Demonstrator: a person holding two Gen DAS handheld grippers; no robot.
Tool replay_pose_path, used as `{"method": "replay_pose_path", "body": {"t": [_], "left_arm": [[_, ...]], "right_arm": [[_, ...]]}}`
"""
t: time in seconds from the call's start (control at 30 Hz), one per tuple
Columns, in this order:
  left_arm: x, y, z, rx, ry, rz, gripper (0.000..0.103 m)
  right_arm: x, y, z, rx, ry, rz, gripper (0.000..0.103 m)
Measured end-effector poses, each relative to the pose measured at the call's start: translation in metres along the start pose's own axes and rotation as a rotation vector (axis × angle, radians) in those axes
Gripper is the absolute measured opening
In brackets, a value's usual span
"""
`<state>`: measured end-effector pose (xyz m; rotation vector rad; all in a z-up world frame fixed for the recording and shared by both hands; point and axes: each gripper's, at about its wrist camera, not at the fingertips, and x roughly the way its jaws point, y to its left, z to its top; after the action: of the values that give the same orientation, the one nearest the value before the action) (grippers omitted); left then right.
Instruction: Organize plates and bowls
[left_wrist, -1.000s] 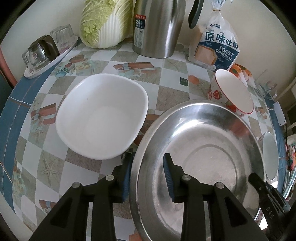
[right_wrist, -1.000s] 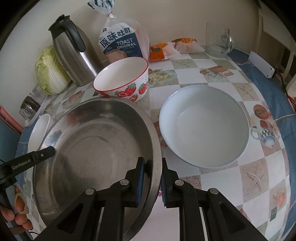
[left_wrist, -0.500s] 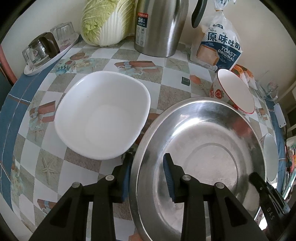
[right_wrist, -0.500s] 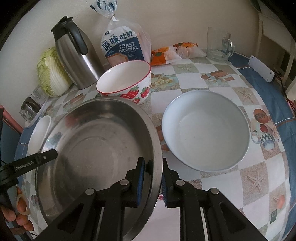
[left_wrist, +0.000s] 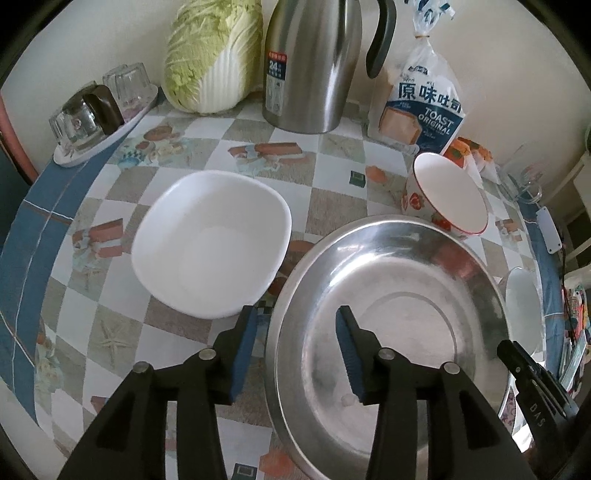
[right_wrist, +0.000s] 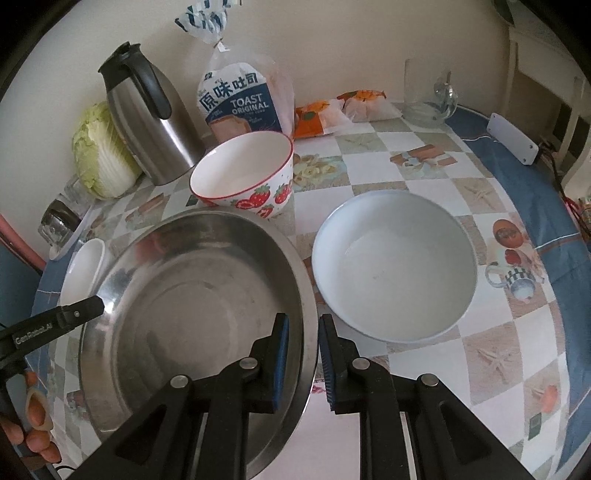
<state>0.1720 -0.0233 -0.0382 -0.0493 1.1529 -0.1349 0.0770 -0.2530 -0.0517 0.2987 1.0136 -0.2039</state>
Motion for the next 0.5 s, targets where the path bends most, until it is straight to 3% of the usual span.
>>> {"method": "replay_pose_path", "body": {"t": [0.07,0.13,0.2,0.27,0.5], "left_arm": [[-0.003,-0.001,0.0,0.003,-0.005,0.006,0.059],[-0.006,-0.002,-0.001,0.012,-0.007,0.018,0.061],[-0.008,-0.003,-0.001,0.018,-0.005,0.033,0.068],[-0.009,-0.004,-0.002,0.027,-0.004,0.045,0.08],[-0.012,-0.005,-0.006,0.028,-0.02,0.066,0.086]], "right_arm": [[-0.005,0.002,0.001,-0.005,-0.003,-0.009,0.019],[-0.008,0.004,0.0,-0.011,-0.001,-0.01,0.026],[-0.011,0.006,0.001,-0.017,0.001,-0.008,0.043],[-0.014,0.008,0.001,-0.028,-0.002,-0.015,0.049],[-0.021,0.013,0.001,-0.047,-0.003,-0.036,0.069]]}}
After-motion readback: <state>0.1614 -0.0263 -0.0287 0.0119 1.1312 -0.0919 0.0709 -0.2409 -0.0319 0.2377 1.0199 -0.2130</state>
